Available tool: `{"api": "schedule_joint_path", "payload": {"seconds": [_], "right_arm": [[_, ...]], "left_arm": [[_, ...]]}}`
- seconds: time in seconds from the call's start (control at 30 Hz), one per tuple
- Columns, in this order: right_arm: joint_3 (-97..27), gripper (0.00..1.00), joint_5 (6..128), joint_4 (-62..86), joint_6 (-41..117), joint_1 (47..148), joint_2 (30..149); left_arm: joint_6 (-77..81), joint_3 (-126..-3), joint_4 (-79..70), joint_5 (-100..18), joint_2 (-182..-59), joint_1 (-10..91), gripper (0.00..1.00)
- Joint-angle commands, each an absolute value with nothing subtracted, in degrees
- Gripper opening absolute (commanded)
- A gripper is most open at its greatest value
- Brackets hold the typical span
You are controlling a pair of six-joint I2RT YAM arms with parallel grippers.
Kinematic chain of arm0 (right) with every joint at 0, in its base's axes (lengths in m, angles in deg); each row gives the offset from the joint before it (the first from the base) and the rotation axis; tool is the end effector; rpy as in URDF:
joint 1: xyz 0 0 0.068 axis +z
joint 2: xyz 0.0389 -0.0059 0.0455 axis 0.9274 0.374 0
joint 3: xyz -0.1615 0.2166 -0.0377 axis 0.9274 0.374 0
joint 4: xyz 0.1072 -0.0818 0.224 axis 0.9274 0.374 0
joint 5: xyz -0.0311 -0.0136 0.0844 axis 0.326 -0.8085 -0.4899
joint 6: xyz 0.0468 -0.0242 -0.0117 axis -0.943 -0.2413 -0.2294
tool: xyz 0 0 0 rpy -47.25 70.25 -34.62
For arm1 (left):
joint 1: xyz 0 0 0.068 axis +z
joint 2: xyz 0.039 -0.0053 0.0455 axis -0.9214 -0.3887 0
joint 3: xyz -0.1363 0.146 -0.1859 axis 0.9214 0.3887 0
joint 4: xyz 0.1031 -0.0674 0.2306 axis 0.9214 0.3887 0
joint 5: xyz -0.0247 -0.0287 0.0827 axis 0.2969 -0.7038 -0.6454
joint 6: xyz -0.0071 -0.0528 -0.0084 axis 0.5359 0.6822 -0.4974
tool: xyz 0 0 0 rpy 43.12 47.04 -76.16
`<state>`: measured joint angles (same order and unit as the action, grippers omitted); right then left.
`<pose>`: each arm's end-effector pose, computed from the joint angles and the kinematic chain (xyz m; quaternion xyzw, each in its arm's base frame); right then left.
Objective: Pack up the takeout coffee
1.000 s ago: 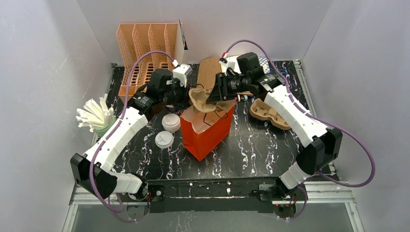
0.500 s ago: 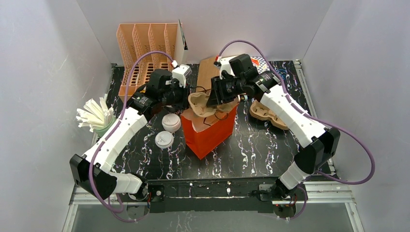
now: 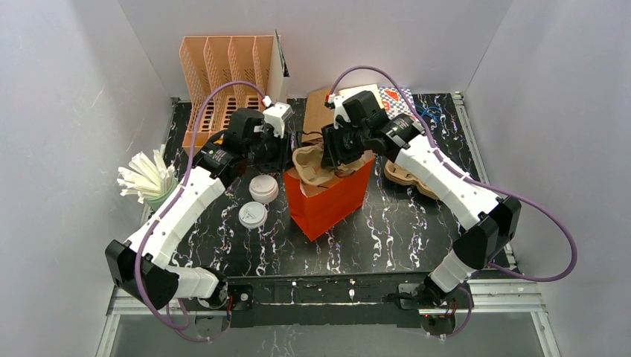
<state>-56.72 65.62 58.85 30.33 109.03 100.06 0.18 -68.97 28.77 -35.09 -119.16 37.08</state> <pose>0.2592 0.2328 0.3882 -0.2387 0.8777 0.2553 0.3280 0.2435 -0.1511 0.3841 0.2135 0.8309 -0.2714 0.4363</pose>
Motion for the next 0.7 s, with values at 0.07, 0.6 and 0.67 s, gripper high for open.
{"api": "schedule_joint_path", "payload": {"seconds": [0.07, 0.6, 0.67], "right_arm": [[-54.85, 0.38, 74.04, 60.29, 33.05, 110.93, 98.27], [-48.91, 0.38, 88.68, 58.56, 33.78, 116.51, 98.2], [-48.1, 0.38, 90.3, 57.97, 33.7, 116.47, 97.88]], "left_arm": [[0.18, -71.59, 32.8, -35.58, -118.28, 37.33, 0.22], [-0.44, -73.41, 35.74, -37.88, -119.26, 37.33, 0.06], [-0.84, -73.89, 36.47, -38.34, -119.57, 37.33, 0.05]]}}
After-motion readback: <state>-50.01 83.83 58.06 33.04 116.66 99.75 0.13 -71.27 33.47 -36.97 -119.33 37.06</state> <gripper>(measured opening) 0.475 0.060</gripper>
